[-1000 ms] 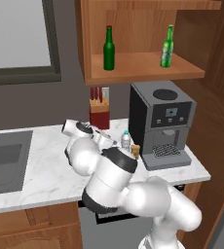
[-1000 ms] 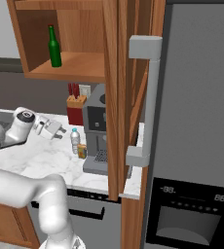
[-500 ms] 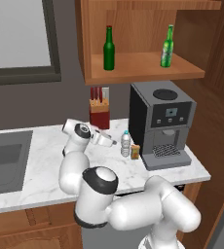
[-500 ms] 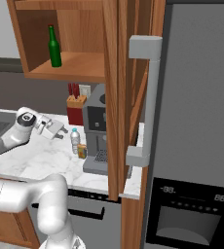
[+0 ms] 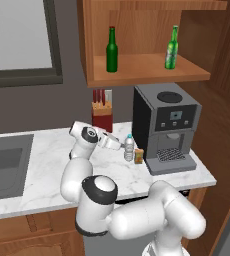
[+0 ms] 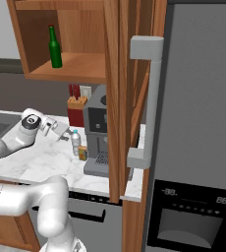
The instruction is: Sort all alcoholic drinks to one cabinet, and non-alcoholic drinks to the other.
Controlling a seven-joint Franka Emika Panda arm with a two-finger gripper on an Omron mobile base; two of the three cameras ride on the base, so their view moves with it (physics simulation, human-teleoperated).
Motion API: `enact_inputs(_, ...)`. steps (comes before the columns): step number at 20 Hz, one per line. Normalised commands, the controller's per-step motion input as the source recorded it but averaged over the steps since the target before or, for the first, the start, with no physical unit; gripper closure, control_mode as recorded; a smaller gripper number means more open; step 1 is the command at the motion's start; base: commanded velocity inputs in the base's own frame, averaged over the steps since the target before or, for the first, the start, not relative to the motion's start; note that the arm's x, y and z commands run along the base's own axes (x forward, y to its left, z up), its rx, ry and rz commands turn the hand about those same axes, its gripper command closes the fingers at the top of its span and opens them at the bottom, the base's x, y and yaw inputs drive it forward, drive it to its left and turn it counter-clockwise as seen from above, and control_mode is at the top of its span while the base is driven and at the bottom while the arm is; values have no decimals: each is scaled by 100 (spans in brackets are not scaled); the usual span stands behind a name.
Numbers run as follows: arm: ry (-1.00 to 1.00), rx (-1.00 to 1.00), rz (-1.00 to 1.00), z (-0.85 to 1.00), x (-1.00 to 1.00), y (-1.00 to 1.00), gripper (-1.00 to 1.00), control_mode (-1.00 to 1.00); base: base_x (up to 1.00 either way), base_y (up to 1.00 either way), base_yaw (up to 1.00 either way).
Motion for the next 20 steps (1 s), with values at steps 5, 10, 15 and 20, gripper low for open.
enact_inputs(5, 0, 0, 0, -2, -6, -24, -100, -100, 0, 0, 0)
enact_inputs(10, 0, 0, 0, -5, -15, -19, -100, -100, 0, 0, 0)
enact_inputs(15, 2, 0, 0, -8, -23, -14, -100, -100, 0, 0, 0)
enact_inputs(20, 0, 0, 0, -2, -32, -17, -100, -100, 0, 0, 0)
